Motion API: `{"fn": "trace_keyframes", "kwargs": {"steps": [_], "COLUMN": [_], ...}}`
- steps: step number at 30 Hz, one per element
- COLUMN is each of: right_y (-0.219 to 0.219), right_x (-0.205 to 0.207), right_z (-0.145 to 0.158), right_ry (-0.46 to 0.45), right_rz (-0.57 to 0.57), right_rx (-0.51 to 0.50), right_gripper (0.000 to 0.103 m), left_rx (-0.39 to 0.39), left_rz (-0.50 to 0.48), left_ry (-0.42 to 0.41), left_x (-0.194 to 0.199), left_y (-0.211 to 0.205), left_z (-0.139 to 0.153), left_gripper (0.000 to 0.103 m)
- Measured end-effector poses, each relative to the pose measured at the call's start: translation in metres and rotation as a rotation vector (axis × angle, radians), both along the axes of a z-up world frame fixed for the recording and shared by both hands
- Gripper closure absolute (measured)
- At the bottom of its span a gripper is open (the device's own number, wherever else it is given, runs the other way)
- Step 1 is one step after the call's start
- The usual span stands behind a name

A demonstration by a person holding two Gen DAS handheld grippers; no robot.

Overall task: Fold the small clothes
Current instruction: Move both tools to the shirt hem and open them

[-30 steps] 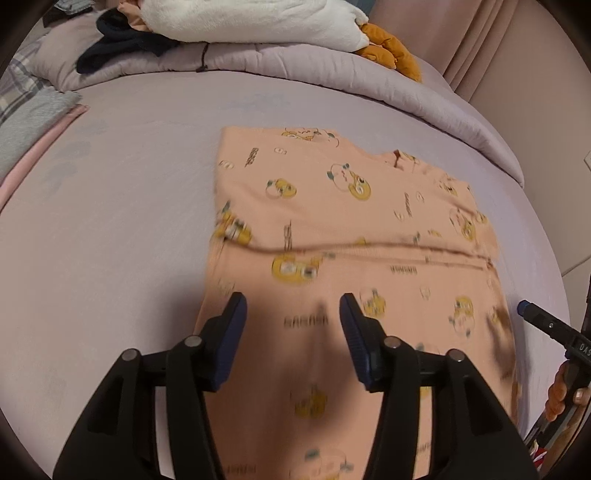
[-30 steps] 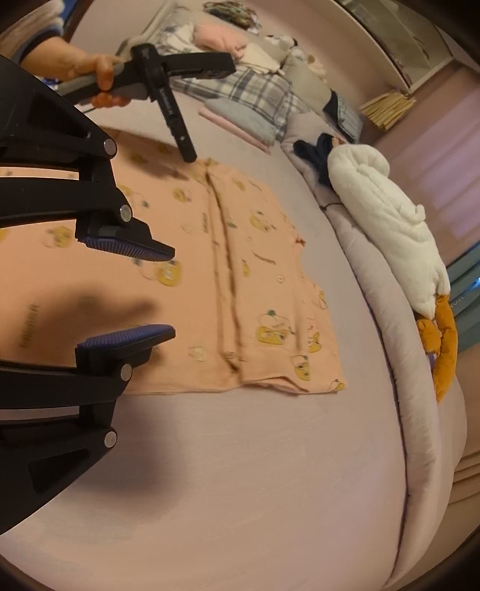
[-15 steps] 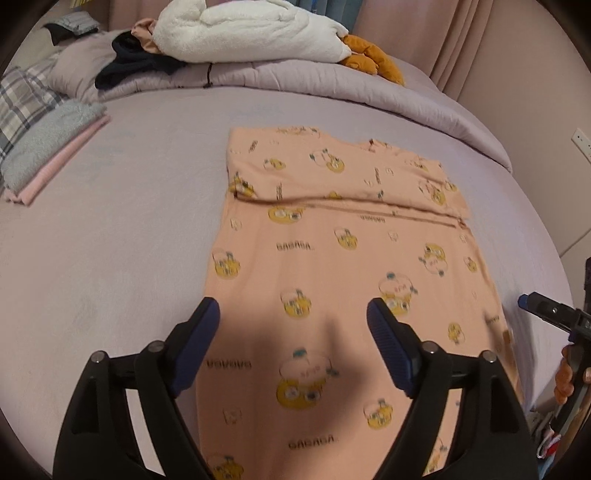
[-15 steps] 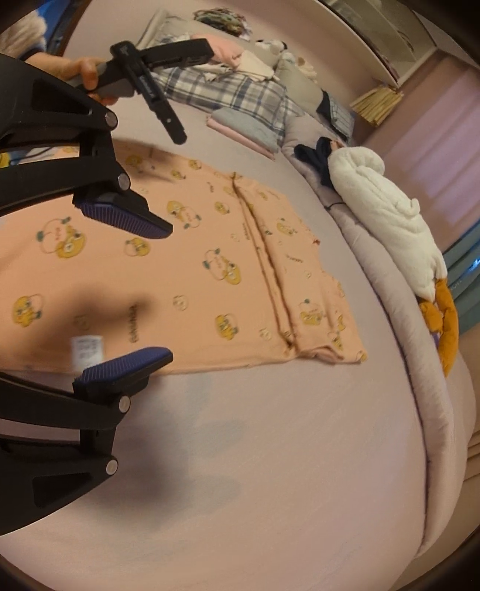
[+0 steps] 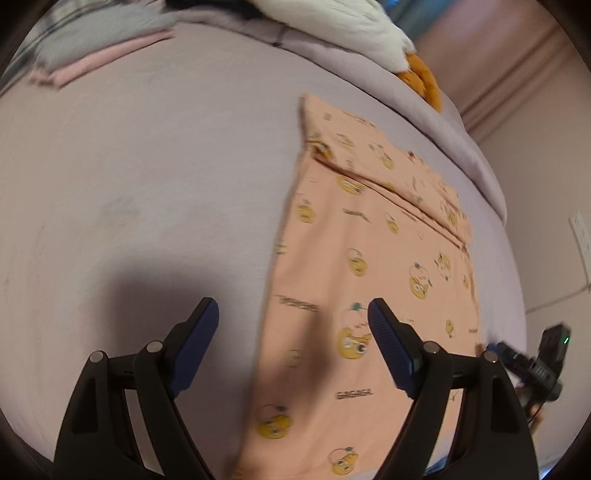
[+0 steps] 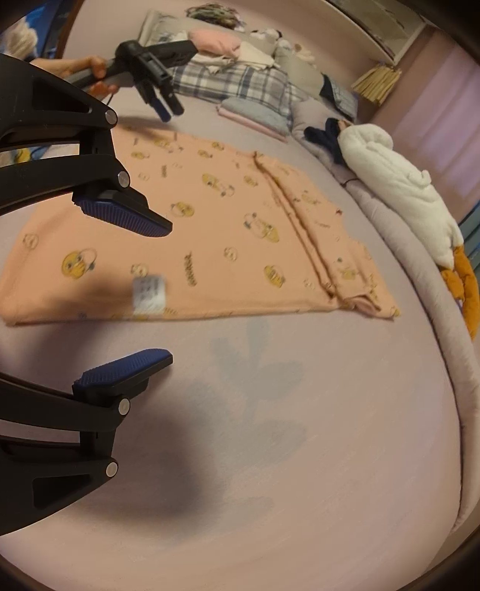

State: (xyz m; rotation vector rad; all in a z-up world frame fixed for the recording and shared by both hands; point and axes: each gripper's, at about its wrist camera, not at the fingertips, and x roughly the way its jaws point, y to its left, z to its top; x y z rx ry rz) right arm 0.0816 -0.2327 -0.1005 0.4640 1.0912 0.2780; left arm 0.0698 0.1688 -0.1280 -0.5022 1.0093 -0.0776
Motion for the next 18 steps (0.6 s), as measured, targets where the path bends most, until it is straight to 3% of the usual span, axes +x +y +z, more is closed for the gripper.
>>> {"fn": "trace_keyframes", "kwargs": {"steps": [5,10,18], "right_y": [0.0,0.005,0.0], "right_x": [-0.003,-0.004,0.005], "right_z": [-0.007,-0.011,-0.017], "right_ry": [0.022,0.03,0.03], "right_rz": [0.01,0.05,0.059], "right_rx": [0.0,0.023,0.113], "right_gripper": [0.04,0.04,0.04], "left_rx": [-0.059,-0.15,-0.181], "left_rz": [0.023,-0.056,-0.148], "left_ry": [0.007,0.012,-0.01], "left_x": [-0.009,-0.013,-0.003], "left_y": [0.015,0.004,-0.02], "left_z": [-0.005,-0.016,-0.021], "left_gripper": [0.02,0.022,0.022]}}
